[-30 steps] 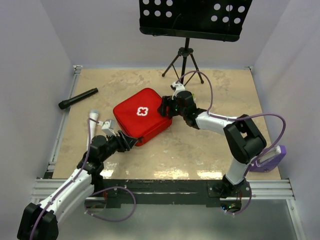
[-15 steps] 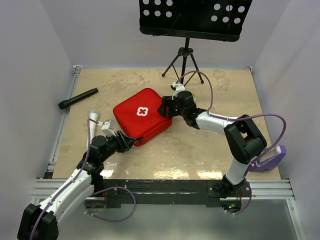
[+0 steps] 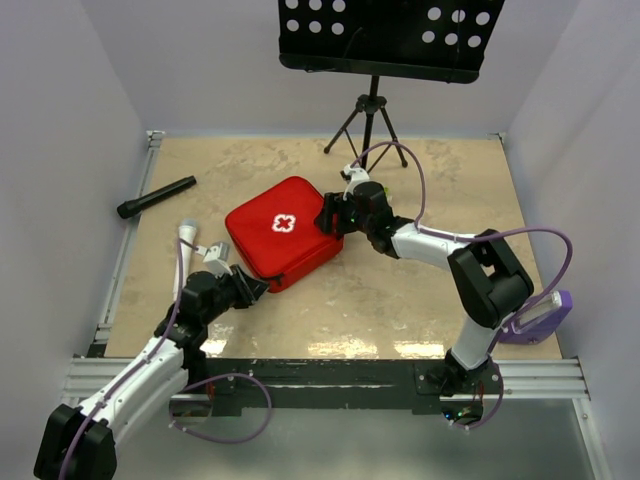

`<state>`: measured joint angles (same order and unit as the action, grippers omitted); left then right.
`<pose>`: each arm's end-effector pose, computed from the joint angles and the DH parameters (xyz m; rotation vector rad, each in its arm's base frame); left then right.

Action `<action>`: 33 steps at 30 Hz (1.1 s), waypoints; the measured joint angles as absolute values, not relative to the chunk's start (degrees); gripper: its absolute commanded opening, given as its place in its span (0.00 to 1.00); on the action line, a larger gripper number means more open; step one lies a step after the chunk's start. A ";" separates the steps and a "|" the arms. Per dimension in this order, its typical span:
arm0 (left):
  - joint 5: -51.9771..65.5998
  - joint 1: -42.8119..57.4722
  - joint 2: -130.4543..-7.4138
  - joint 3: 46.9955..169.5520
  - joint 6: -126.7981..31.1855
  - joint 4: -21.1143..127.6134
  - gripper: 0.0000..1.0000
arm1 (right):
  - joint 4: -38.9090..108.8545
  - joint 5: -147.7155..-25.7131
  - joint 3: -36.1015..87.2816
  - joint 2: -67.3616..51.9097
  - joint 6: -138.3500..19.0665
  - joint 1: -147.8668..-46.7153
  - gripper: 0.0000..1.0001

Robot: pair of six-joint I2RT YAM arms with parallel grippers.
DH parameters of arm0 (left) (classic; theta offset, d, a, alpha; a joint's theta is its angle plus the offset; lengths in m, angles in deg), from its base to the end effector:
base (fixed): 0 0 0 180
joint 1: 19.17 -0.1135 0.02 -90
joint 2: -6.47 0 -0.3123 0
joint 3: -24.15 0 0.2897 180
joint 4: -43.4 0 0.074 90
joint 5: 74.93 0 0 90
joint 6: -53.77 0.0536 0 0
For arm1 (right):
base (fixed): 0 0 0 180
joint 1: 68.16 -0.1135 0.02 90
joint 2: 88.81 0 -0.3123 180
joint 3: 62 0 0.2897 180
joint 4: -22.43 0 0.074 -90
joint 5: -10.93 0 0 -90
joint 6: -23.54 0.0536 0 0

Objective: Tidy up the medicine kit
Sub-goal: Zip the medicine box at the center of the board.

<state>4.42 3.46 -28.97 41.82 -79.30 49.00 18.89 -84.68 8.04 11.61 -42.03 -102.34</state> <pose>0.1418 -0.0698 0.1559 -0.2446 2.0776 -0.9079 0.3611 0.2515 0.2166 -0.2435 2.1044 0.7276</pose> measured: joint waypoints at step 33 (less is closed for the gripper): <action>5.42 3.53 -36.07 41.82 -77.61 39.98 0.00 | 21.01 -89.44 -7.37 -9.52 -29.92 -104.59 0.78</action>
